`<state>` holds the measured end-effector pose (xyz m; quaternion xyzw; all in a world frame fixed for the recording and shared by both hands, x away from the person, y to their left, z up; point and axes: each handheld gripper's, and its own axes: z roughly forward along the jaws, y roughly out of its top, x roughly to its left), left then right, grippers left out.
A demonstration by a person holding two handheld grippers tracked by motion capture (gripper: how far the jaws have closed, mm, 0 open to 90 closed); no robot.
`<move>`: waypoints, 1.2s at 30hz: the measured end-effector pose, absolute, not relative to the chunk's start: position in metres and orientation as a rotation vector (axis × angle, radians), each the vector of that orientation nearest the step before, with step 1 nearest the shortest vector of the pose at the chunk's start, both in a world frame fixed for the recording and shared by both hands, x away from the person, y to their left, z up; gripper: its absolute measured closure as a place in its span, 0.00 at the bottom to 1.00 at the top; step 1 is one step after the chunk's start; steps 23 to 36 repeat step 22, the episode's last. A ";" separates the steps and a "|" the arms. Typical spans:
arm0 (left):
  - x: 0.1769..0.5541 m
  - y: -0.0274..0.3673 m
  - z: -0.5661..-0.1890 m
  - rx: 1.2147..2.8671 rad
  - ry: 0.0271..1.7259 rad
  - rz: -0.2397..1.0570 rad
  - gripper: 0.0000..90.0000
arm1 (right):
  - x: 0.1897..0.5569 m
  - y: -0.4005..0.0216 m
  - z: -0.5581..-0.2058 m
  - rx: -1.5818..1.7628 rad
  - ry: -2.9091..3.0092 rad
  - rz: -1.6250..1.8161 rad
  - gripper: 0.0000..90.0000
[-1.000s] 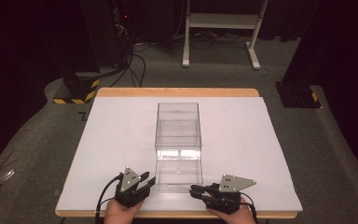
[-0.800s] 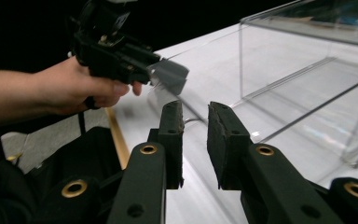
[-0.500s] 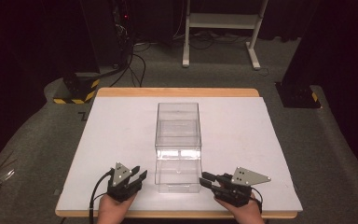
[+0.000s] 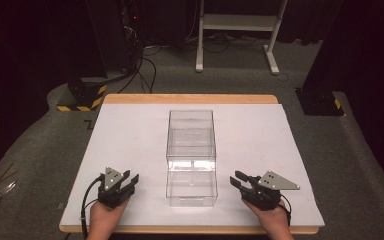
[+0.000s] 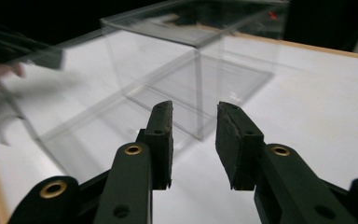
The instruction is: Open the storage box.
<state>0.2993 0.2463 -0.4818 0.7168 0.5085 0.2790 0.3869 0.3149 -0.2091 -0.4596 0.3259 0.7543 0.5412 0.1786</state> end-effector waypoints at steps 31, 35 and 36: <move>0.318 0.272 -0.506 1.917 1.409 0.698 0.57 | 0.338 -0.253 -0.497 1.266 2.015 1.068 0.51; 0.318 0.272 -0.506 1.917 1.409 0.698 0.57 | 0.338 -0.253 -0.497 1.266 2.015 1.068 0.51; 0.318 0.272 -0.506 1.917 1.409 0.698 0.57 | 0.338 -0.253 -0.497 1.266 2.015 1.068 0.51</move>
